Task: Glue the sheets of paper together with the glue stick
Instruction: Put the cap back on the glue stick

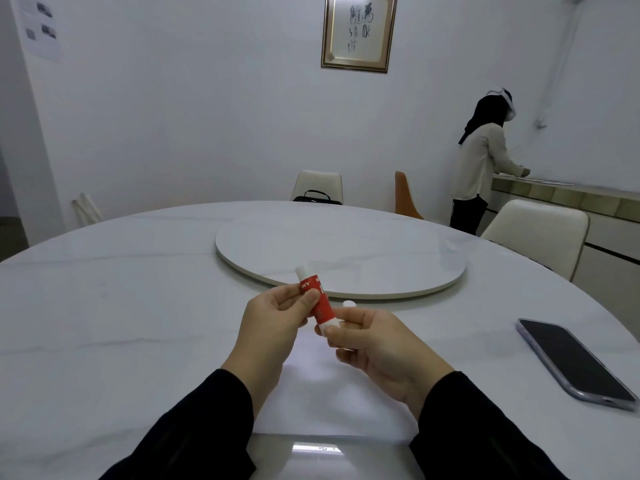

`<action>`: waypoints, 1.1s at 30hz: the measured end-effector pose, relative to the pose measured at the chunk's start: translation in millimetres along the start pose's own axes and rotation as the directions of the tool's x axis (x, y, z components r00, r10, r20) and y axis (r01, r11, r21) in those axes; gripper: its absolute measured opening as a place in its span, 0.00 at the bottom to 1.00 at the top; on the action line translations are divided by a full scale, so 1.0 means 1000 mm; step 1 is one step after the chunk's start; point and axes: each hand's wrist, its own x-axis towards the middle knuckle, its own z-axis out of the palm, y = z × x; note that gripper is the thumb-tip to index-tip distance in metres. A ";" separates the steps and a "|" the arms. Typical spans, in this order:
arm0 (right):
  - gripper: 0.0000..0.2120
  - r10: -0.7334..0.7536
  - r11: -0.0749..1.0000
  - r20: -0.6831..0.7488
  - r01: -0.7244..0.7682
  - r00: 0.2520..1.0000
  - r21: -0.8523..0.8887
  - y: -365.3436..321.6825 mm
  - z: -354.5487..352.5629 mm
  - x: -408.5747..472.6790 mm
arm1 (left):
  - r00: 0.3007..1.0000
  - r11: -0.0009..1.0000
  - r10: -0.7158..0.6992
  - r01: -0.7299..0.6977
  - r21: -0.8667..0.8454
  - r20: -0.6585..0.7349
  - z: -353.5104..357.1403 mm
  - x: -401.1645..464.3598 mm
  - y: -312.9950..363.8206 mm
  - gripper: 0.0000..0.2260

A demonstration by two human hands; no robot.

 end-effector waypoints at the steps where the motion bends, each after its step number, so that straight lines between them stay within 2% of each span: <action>1: 0.17 -0.026 0.995 -0.070 0.019 0.997 -0.100 0.002 0.003 0.001 | 1.000 1.000 0.002 -0.002 0.005 0.010 0.001 -0.001 0.000 0.08; 3: 0.24 -0.089 0.959 -0.188 0.033 0.978 -0.282 0.003 0.005 0.001 | 1.000 1.000 0.004 -0.005 0.022 0.023 0.004 -0.003 0.000 0.07; 5: 0.21 -0.076 0.952 -0.125 0.035 0.989 -0.303 0.000 0.003 -0.001 | 1.000 1.000 0.013 -0.013 0.017 0.011 0.002 -0.001 0.001 0.07; 8: 0.10 0.008 0.995 0.028 -0.005 1.000 -0.098 -0.004 -0.005 -0.003 | 0.999 1.000 0.009 -0.010 -0.017 -0.034 -0.003 0.002 0.001 0.09; 12: 0.14 0.017 0.999 -0.011 -0.016 1.000 0.049 -0.004 -0.009 0.000 | 1.000 0.998 -0.018 0.017 -0.056 -0.021 -0.003 0.003 0.000 0.11; 16: 0.11 0.055 0.991 0.102 -0.066 0.993 0.115 -0.004 -0.008 -0.002 | 0.999 0.996 -0.041 0.040 -0.077 -0.014 -0.005 0.004 0.001 0.11; 18: 0.09 0.050 0.994 0.076 -0.057 0.996 0.091 -0.003 -0.004 -0.001 | 0.999 0.996 -0.052 0.051 -0.074 -0.006 -0.004 0.002 0.001 0.10; 19: 0.12 0.036 0.998 0.026 -0.037 0.999 0.050 -0.002 -0.002 0.000 | 0.999 0.997 -0.046 0.046 -0.069 -0.004 -0.003 0.001 0.001 0.09; 21: 0.24 -0.027 0.994 -0.117 0.014 0.993 -0.106 0.001 0.000 0.003 | 0.999 0.999 -0.030 0.031 -0.042 0.011 0.002 -0.002 0.002 0.07; 23: 0.27 -0.082 0.965 -0.182 0.032 0.980 -0.259 0.002 0.000 0.003 | 1.000 1.000 -0.020 0.020 -0.017 0.018 0.005 -0.005 0.001 0.06; 25: 0.23 -0.037 0.969 -0.090 0.014 0.995 -0.247 -0.001 -0.001 0.000 | 1.000 1.000 -0.016 0.016 -0.020 -0.008 0.004 -0.003 0.002 0.05; 27: 0.16 0.037 0.989 -0.014 -0.039 0.999 -0.141 -0.004 -0.006 -0.001 | 0.999 0.999 -0.016 0.014 -0.046 -0.042 -0.001 0.000 0.003 0.05; 29: 0.11 0.068 0.997 0.010 -0.067 0.998 -0.043 -0.004 -0.010 -0.001 | 0.998 0.997 -0.039 0.035 -0.072 -0.048 -0.005 0.002 0.004 0.07; 33: 0.08 0.039 0.999 0.032 -0.040 0.999 0.032 0.001 -0.004 0.000 | 0.997 0.992 -0.068 0.065 -0.105 -0.025 -0.005 0.003 0.003 0.12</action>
